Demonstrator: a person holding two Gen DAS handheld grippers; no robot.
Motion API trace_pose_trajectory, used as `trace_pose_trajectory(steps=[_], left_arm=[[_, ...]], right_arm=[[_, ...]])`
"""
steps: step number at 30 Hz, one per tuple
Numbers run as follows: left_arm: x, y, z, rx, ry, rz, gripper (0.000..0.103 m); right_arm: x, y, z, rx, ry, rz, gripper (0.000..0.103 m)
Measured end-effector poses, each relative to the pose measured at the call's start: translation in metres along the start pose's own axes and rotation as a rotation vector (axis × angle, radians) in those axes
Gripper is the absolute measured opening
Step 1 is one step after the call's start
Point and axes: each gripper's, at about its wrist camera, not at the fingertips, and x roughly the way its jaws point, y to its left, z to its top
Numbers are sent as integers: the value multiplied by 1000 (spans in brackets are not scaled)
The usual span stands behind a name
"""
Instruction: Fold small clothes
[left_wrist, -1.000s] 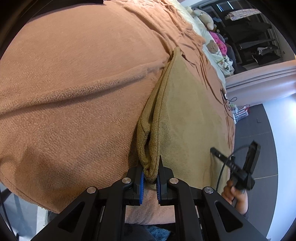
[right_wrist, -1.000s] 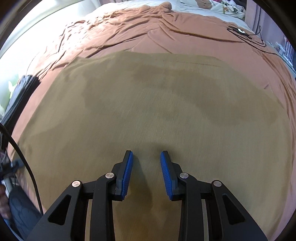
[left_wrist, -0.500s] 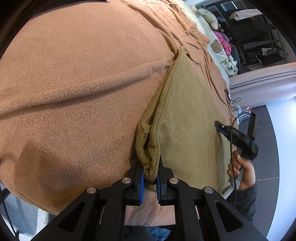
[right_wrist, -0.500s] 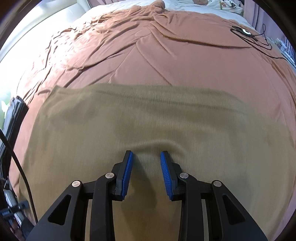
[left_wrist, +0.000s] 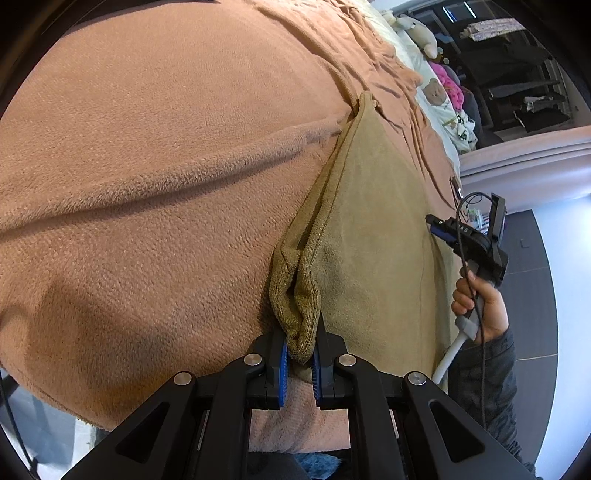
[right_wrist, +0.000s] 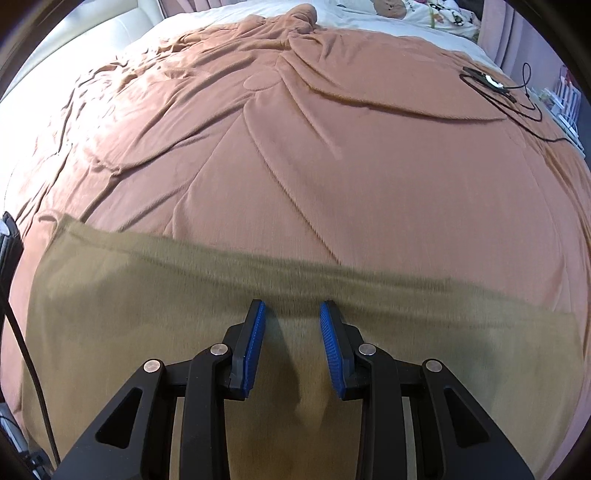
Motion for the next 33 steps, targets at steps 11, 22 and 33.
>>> trace_pose_trajectory(steps=[11, 22, 33], left_arm=[[1, -2, 0, 18, 11, 8, 12], [0, -8, -1, 58, 3, 12, 9], [-11, -6, -2, 67, -13, -68, 8]], right_arm=[[-53, -1, -39, -42, -33, 85, 30], [-108, -20, -114, -9, -48, 128, 31], [-139, -18, -182, 11, -27, 180, 31]])
